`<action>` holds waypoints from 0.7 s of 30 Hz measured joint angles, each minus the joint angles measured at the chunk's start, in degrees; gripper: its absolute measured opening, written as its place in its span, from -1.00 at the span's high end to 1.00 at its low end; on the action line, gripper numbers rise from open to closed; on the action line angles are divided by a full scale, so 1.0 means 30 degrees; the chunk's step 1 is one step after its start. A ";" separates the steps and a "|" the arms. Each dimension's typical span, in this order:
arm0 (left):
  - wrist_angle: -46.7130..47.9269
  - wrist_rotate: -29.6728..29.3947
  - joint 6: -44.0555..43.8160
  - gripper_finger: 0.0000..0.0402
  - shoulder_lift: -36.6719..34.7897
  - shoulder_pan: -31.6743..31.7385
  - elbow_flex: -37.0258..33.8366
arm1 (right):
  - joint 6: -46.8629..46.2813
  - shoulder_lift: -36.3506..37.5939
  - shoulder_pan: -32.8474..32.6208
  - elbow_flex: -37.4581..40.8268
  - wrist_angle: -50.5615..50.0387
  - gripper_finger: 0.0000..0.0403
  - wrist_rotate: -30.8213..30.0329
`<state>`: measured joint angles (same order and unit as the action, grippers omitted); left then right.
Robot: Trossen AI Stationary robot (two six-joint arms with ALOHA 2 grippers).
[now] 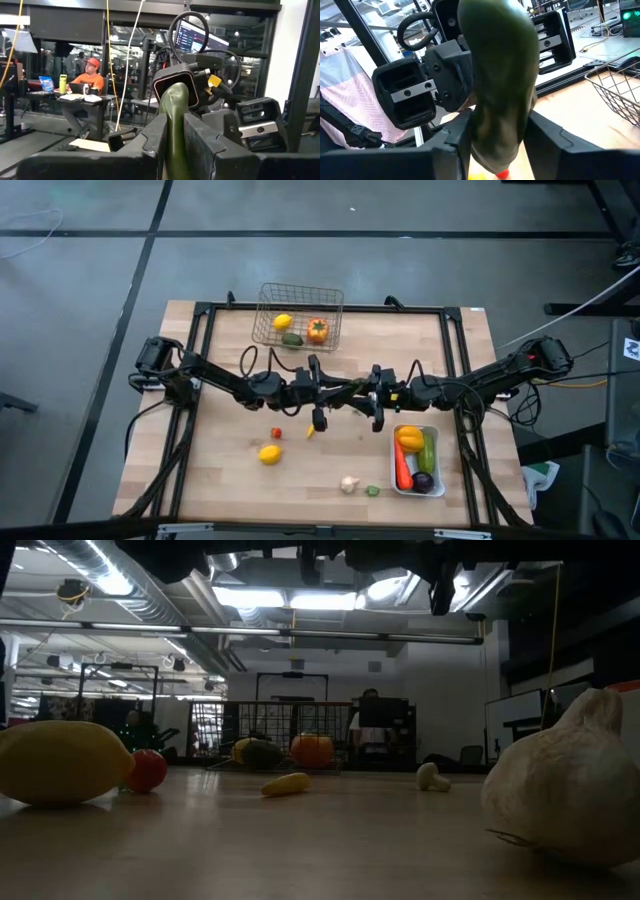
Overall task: Sort produce into baskets
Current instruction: Put the cucumber into the white bin
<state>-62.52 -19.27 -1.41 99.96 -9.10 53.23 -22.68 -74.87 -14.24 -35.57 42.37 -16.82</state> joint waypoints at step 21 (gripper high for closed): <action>0.0332 -0.0036 -0.0081 0.10 -0.0056 0.0002 0.0000 | -0.1303 0.1057 -0.0015 0.0000 -0.1982 0.32 0.1320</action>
<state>-61.52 -19.38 -1.65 99.79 -9.10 53.23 -26.59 -71.70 -14.28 -35.57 36.42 -12.86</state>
